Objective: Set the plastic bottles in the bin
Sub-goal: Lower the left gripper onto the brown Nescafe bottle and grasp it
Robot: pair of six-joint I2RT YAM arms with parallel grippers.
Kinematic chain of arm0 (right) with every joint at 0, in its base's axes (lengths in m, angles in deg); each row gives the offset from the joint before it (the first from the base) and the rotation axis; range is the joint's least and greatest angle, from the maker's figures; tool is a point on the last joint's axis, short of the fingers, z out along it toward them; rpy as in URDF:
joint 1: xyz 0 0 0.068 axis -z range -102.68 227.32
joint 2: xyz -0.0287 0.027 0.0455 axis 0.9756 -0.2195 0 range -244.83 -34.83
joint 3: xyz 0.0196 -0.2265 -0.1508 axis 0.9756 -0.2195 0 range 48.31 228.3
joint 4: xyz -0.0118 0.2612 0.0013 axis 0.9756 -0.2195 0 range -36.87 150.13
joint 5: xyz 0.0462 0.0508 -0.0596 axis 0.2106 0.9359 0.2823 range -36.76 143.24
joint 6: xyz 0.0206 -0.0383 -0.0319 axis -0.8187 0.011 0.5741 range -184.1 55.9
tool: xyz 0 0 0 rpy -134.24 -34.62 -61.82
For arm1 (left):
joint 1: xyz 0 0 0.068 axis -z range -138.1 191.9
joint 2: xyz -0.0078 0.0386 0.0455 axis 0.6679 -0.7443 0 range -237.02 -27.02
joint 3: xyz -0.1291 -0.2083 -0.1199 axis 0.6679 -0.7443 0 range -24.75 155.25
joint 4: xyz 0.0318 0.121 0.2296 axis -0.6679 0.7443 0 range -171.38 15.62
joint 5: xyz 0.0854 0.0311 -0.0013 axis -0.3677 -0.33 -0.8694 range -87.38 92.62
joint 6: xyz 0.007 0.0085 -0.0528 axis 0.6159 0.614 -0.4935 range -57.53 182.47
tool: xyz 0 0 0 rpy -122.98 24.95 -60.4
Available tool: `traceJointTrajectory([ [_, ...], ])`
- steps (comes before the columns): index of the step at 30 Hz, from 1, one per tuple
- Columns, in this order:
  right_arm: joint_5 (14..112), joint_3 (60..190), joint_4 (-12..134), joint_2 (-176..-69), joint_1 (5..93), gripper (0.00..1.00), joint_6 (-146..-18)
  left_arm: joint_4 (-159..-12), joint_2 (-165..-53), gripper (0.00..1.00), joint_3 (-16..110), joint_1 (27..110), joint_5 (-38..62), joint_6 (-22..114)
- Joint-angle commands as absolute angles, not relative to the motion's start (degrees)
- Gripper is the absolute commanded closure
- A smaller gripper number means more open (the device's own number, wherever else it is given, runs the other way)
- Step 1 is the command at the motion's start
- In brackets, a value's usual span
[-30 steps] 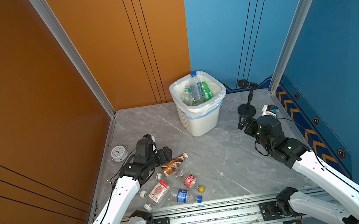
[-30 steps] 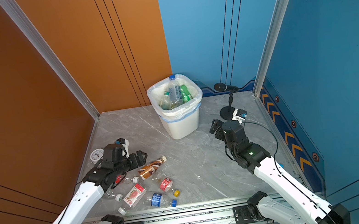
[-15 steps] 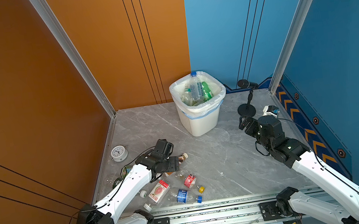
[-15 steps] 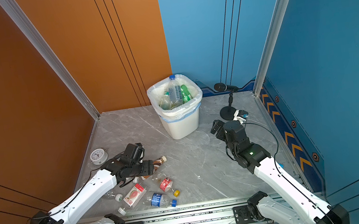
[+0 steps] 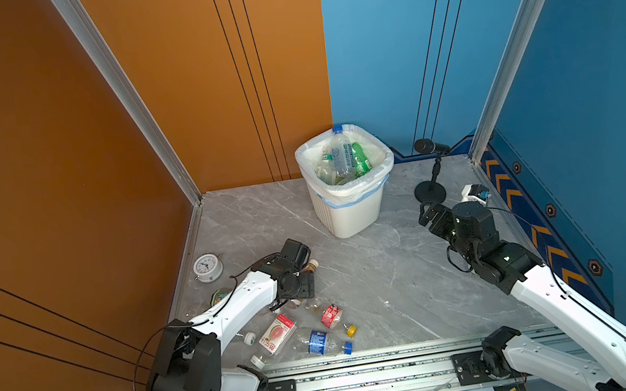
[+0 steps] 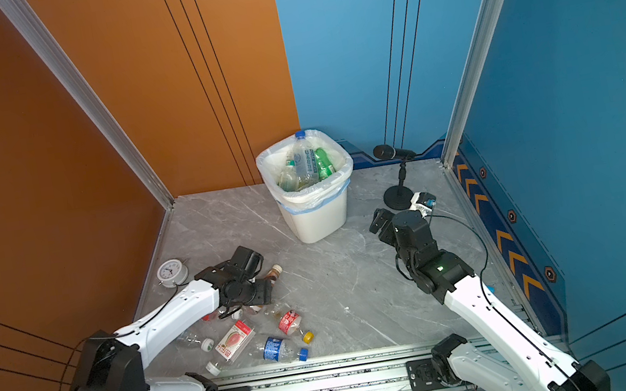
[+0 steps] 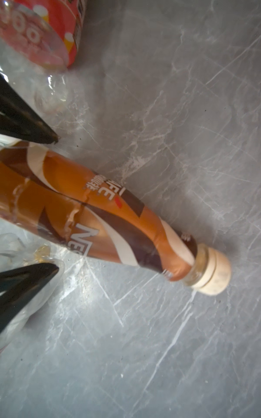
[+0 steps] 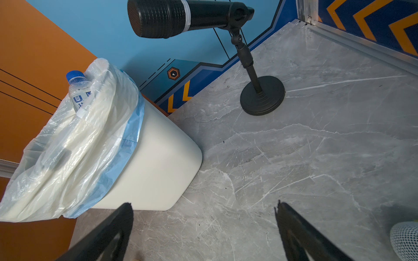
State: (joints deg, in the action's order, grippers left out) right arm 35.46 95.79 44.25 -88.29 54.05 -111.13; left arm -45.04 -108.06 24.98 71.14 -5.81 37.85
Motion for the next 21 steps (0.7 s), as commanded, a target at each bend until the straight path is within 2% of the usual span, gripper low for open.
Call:
traceJointTrajectory([
  [1,36.17,94.97,44.61,-87.38,54.65,0.0,-111.91,-46.16,-110.25,0.16,26.9,70.32,-6.57,38.87],
  [8,36.79,94.61,45.0,-87.57,55.39,0.0,-112.09,-49.22,-113.99,0.18,27.38,68.44,-4.13,38.57],
  [16,37.66,94.57,45.44,-87.83,56.44,0.0,-112.28,-50.36,-116.77,0.38,29.63,67.0,-2.63,38.83],
  [21,38.16,94.55,45.8,-88.01,56.75,0.0,-112.62,-50.41,-115.17,0.45,31.65,66.06,-2.22,39.13],
])
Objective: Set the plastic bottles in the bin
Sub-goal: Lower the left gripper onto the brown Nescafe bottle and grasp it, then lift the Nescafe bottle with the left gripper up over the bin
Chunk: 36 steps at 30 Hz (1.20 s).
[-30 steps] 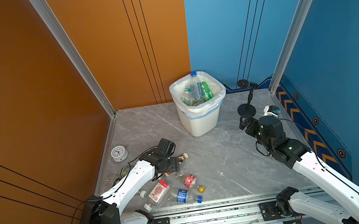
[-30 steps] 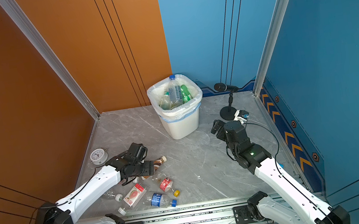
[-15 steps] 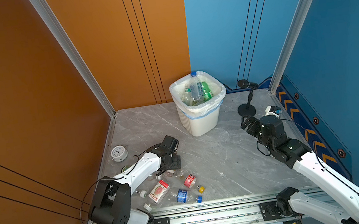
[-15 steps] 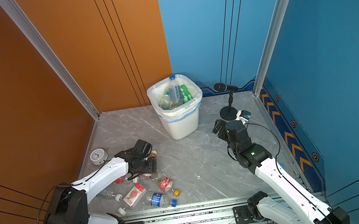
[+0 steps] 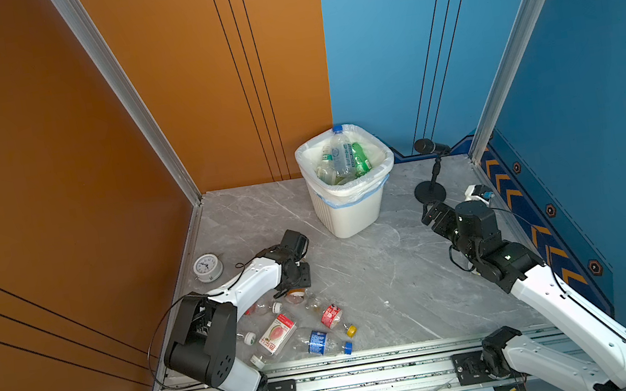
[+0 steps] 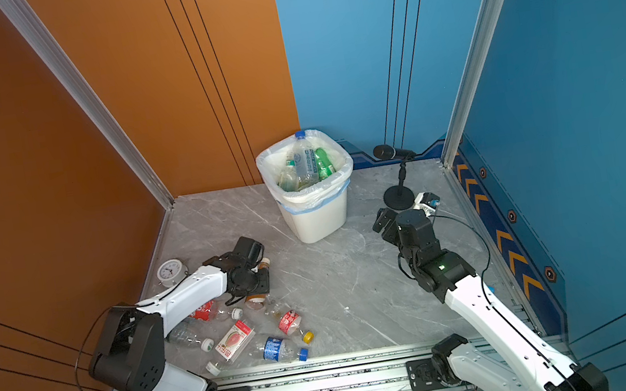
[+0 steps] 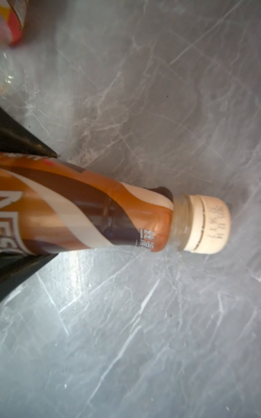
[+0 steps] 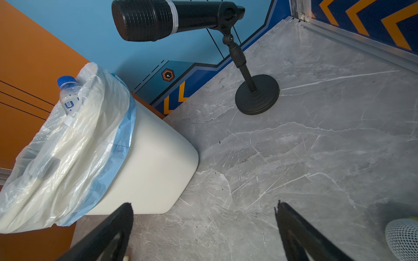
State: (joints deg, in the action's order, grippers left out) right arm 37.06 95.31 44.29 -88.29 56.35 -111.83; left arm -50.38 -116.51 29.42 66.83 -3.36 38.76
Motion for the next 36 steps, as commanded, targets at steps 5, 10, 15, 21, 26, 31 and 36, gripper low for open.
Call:
traceJointTrajectory([
  [5,38.4,94.67,46.09,-88.19,56.84,0.0,-112.62,-50.5,-111.83,0.49,33.86,65.37,-1.43,39.44],
  [10,38.74,94.7,46.12,-88.27,56.93,0.0,-112.45,-57.04,-103.55,0.5,35.65,65.28,1.16,39.8],
  [15,39.59,94.54,45.78,-88.72,56.93,0.0,-112.14,-66.32,-96.45,0.5,37.38,65.0,3.27,39.79],
  [21,40.62,94.48,45.72,-88.84,56.93,0.0,-111.88,-70.04,-96.63,0.5,45.07,64.93,6.09,40.65],
  [26,40.89,94.34,45.8,-88.89,56.93,0.0,-111.66,-74.0,-102.23,0.5,52.84,65.02,9.58,40.76],
  [31,40.94,94.25,45.74,-88.45,56.98,0.0,-111.45,-76.09,-109.91,0.5,61.68,65.37,11.73,39.86],
  [36,41.03,94.27,45.48,-88.1,57.02,0.0,-111.04,-78.65,-117.52,0.5,68.58,65.67,12.44,37.05],
])
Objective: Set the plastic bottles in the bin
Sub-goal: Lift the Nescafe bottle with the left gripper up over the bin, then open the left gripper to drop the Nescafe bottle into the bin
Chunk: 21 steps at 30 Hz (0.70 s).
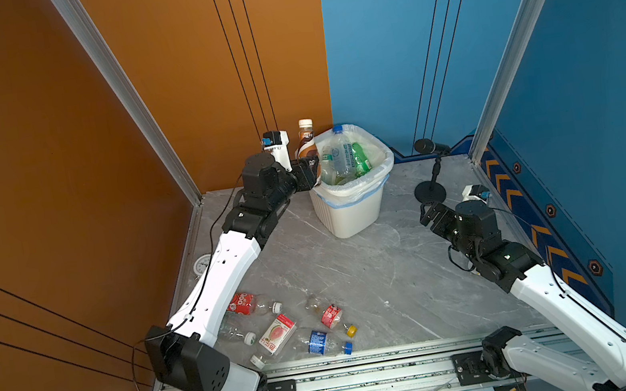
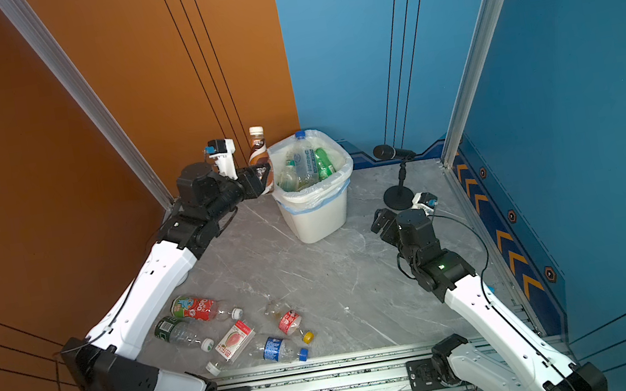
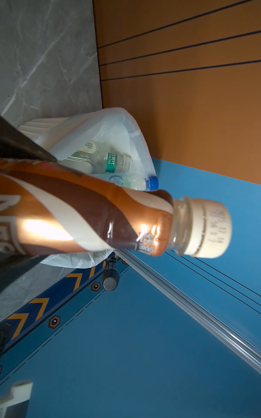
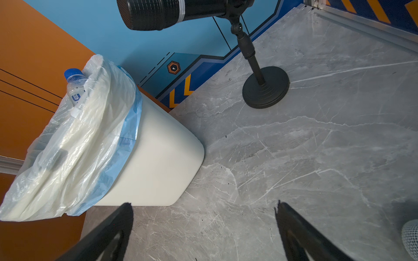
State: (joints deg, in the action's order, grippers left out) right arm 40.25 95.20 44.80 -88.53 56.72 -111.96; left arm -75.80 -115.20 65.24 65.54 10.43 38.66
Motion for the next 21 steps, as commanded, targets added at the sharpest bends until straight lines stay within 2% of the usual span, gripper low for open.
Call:
traceJointTrajectory([
  [1,41.11,94.3,45.38,-88.01,57.02,0.0,-110.96,-79.27,-118.97,0.5,69.57,65.72,12.45,36.48],
  [10,41.43,93.91,45.44,-87.71,57.54,0.0,-110.7,-82.17,-127.44,0.49,74.64,66.1,13.15,31.4],
  [11,41.46,93.9,45.47,-87.67,57.57,0.0,-110.69,-82.11,-128.02,0.46,74.78,66.1,13.16,30.91],
  [14,41.74,93.98,45.48,-87.82,57.8,0.0,-110.44,-80.24,-129.43,0.06,75.85,65.74,13.25,28.91],
  [15,41.78,93.99,45.45,-87.83,57.96,0.0,-110.32,-79.83,-129.46,0.02,75.76,65.35,13.08,28.15],
  [21,41.96,94.38,45.04,-87.74,58.51,0.0,-109.55,-82.83,-124.68,0.02,71.98,63.64,12.43,25.65],
])
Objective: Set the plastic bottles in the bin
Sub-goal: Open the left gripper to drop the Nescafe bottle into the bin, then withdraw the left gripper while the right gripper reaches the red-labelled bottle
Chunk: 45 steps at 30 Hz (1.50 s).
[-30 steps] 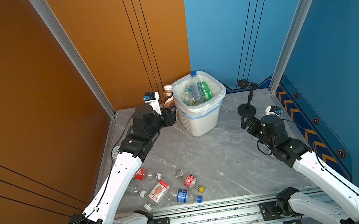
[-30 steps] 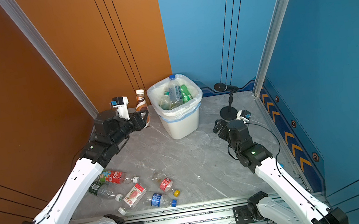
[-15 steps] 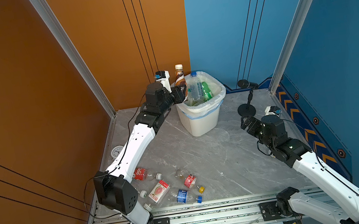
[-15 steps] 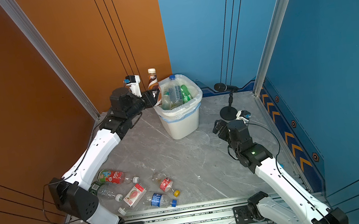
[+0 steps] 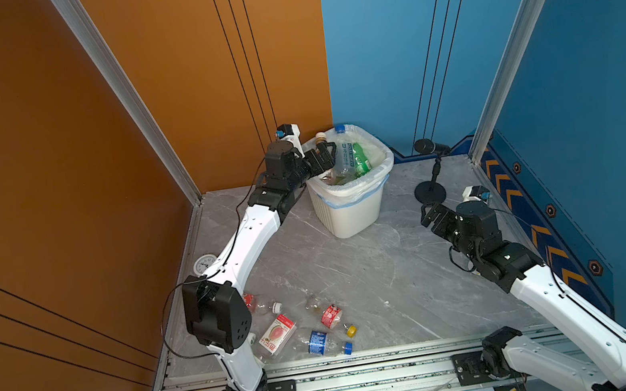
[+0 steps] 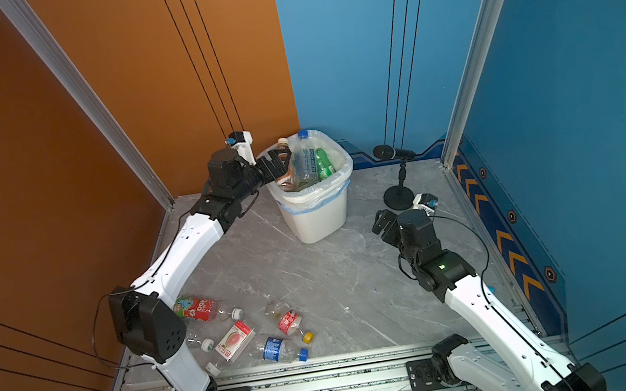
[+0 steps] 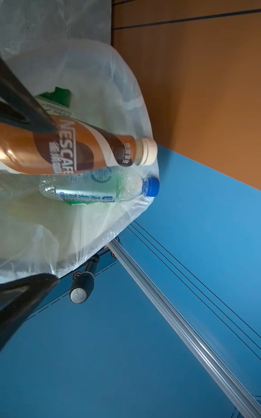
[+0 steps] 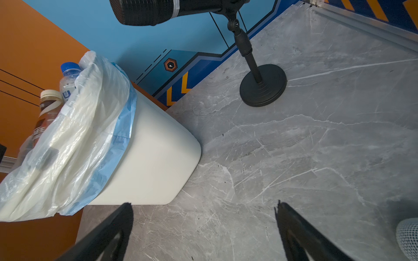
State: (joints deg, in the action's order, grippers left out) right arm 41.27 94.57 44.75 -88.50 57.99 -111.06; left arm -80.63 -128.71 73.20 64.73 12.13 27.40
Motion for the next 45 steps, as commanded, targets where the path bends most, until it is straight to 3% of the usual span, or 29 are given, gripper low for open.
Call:
traceJointTrajectory([
  [1,41.91,94.36,45.06,-87.74,58.51,0.0,-109.47,-83.1,-123.68,0.02,71.36,63.45,12.61,25.72],
  [7,43.46,94.6,45.23,-88.84,58.59,0.0,-108.88,-83.07,-114.26,0.02,62.39,62.22,11.32,28.93],
  [15,47.35,95.32,43.93,-91.96,57.34,0.0,-106.03,-77.84,-96.6,0.02,32.44,61.87,3.03,30.66],
  [19,48.75,96.66,42.45,-95.06,53.96,0.0,-103.85,-75.02,-90.75,0.02,24.22,61.08,0.58,29.1],
  [33,50.57,101.43,46.23,-110.45,26.04,0.0,-98.26,-72.86,-85.05,0.02,19.42,60.06,-2.81,28.55],
  [45,49.57,108.49,45.42,-123.43,13.58,0.0,-94.22,-72.42,-82.15,0.02,16.51,58.13,-2.65,27.58],
])
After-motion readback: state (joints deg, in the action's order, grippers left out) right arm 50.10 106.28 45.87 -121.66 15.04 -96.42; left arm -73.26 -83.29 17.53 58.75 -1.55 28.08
